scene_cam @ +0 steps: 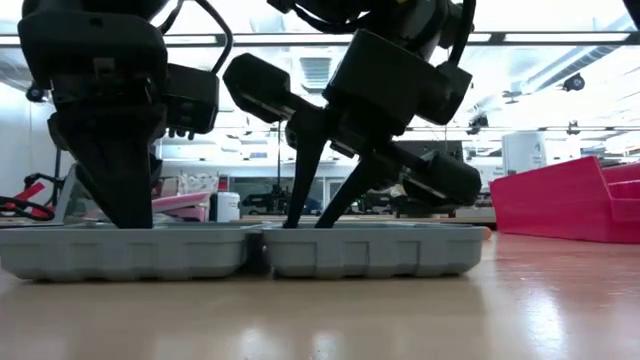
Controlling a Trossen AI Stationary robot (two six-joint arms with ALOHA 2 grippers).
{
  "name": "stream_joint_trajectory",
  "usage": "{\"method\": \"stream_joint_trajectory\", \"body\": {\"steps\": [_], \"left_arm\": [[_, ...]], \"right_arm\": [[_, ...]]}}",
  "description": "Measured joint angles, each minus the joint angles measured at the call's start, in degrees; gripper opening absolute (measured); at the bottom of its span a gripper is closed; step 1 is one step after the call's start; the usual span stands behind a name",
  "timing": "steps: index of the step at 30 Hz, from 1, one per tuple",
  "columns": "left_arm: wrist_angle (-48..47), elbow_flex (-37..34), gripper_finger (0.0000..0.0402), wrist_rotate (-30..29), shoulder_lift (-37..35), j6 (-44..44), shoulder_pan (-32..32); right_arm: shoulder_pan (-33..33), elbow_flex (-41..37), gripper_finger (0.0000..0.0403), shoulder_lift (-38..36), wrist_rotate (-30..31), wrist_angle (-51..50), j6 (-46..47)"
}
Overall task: Prefit tool cases
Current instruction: Remove the flathead screwdriver from the pre-fit tool case
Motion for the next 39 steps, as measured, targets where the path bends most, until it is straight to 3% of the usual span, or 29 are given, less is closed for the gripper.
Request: {"method": "stream_joint_trajectory", "body": {"steps": [7,15,26,32,39], "left_arm": [[-0.1,0.0,0.0165,0.1,0.0,0.7,0.0],[-0.7,0.0,0.0165,0.6,-0.1,1.1,-0.1],[0.4,0.3,0.0165,-0.5,-0.1,3.0,0.1],[-0.1,0.2,0.0165,-0.3,0.0,3.2,0.1],[-0.1,0.2,0.0165,0.0,0.0,3.2,0.1]], "right_arm": [[-0.2,0.0,0.0056,0.9,0.0,1.1,0.2],[-0.3,1.6,0.0005,1.0,-0.3,1.1,4.2],[0.2,1.8,0.0001,-6.9,7.9,-4.6,8.6],[0.3,1.8,0.0001,-10.4,5.9,-9.5,11.2],[-0.8,1.6,0.0,-9.1,4.1,-12.8,13.9]]}}
